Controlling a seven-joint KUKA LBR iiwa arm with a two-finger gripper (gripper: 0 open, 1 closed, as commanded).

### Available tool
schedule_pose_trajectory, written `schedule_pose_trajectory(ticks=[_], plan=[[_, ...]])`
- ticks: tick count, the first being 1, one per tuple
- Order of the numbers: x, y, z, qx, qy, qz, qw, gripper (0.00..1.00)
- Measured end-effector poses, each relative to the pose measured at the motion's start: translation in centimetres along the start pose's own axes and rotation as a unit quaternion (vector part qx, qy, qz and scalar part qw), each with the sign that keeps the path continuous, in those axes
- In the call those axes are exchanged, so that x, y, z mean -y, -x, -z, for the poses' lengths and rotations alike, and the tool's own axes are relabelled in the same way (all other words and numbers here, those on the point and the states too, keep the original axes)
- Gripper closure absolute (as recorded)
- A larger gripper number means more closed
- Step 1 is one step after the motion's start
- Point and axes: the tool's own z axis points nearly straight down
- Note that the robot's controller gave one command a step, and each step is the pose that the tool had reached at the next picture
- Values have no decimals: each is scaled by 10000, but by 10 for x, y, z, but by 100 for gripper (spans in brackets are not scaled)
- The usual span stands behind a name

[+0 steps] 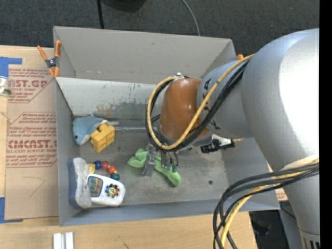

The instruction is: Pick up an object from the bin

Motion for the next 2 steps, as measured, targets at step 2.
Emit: schedule_pose_trajectory(ticks=[2], plan=[[0, -1, 25, -21, -5, 1, 10000, 100]])
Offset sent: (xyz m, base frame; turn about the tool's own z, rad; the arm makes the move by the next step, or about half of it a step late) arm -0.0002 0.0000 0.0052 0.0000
